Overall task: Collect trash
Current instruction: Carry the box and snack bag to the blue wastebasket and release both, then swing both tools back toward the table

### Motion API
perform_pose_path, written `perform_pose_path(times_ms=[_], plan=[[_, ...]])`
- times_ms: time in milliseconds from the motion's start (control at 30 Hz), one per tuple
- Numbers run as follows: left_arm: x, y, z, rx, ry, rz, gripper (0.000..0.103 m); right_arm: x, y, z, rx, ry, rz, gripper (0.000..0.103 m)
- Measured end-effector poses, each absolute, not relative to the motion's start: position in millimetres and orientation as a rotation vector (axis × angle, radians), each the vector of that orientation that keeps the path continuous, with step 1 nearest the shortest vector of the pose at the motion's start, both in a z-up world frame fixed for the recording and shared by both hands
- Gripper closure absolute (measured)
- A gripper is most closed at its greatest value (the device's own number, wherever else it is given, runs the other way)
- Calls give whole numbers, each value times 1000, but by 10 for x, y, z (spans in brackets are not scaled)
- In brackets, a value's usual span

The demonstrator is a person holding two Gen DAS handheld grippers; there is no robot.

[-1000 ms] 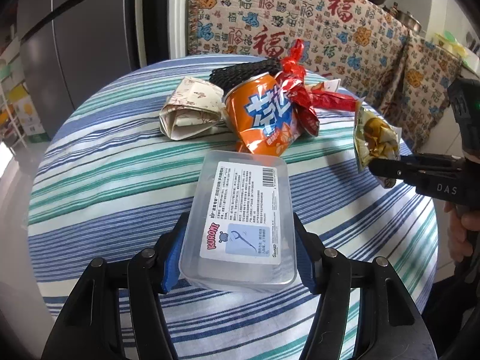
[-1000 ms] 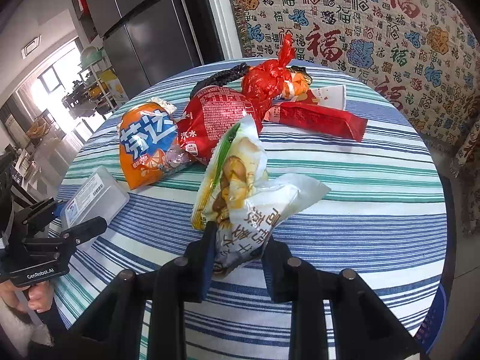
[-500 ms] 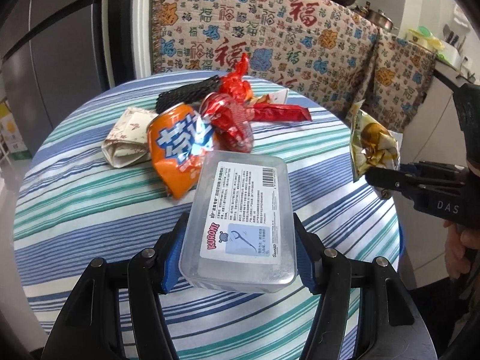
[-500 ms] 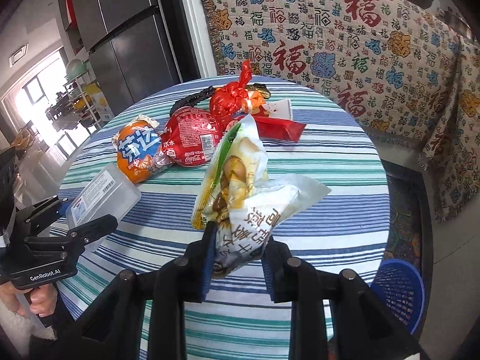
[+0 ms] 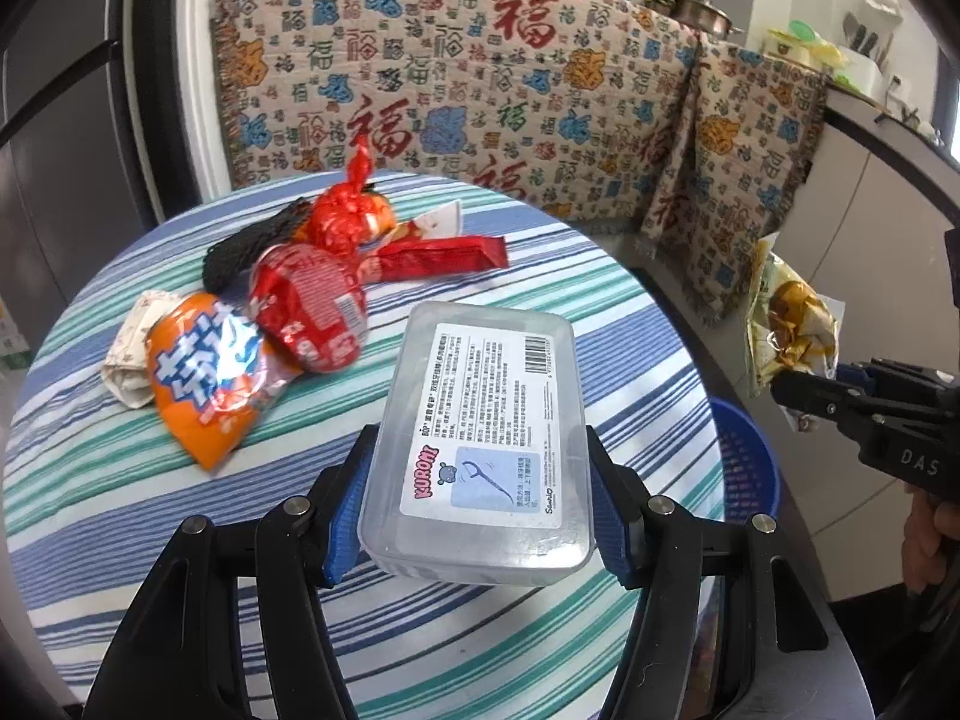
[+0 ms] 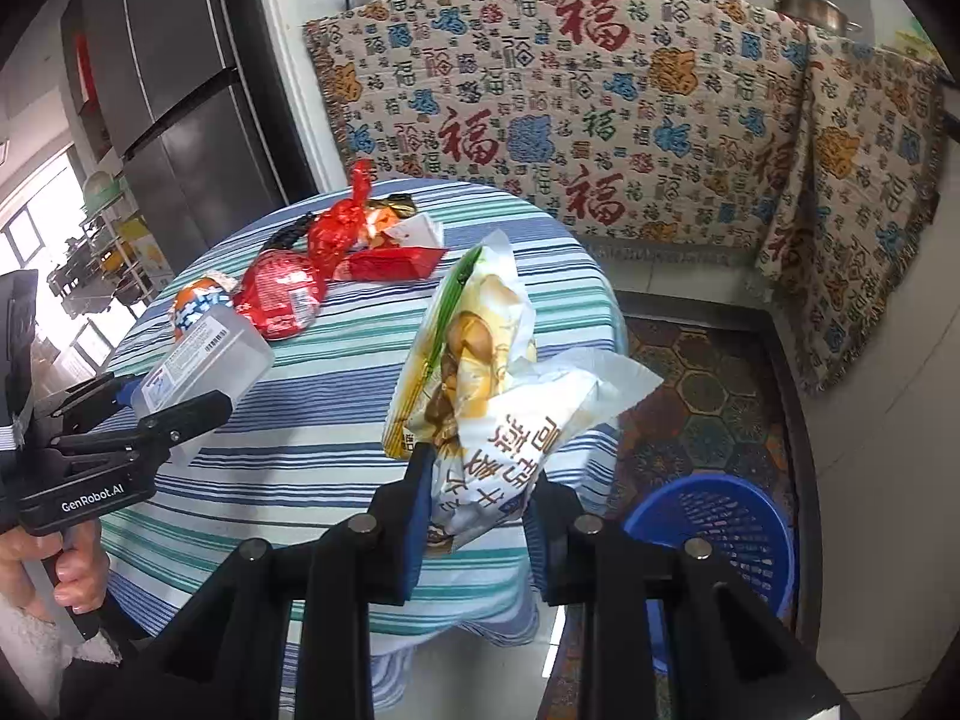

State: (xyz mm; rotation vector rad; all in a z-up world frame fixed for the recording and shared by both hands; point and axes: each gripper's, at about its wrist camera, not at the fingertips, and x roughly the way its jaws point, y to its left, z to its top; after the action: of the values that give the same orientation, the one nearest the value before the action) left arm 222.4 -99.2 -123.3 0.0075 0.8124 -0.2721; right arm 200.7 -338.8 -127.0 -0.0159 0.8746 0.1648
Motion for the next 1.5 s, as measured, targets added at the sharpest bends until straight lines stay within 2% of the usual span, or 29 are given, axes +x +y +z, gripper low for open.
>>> perform_pose_path(times_ms=[433,800,1167,1233,1267,1300,1333,1367,1500], plan=[[2309,-2238,-1285,73,834,-493,39,1634,-4576,-1453,56,915,-82,75],[2500,-3459,-1611,93,925,-701,39,1502,-5434,-1845,114,1002,-190,75],[2831,-4034,-2053,91,1024,-788,38,1659,-5812,-2246,106,1072,-192,75],[2842,-4067,-2087,86,1026,-806,36,1701,-5854,-2311,114,1076,-183,73],[2861,-4095,-2105,72,1026,-823,32,1720,-5875,-2342,119,1077,-178,72],[2898,-4129,-2127,56,1031,-829,17,1731,-5895,-2373,123,1075,-177,60],[2926,-4136,-2135,36,1030,-825,9,1735,-5906,-2390,125,1069,-176,51],[2946,-4134,-2141,18,1028,-825,9,1741,-5911,-2403,121,1059,-179,43],[3009,-4102,-2075,-11,1022,-807,9,1729,-5922,-2332,108,1023,-193,43]])
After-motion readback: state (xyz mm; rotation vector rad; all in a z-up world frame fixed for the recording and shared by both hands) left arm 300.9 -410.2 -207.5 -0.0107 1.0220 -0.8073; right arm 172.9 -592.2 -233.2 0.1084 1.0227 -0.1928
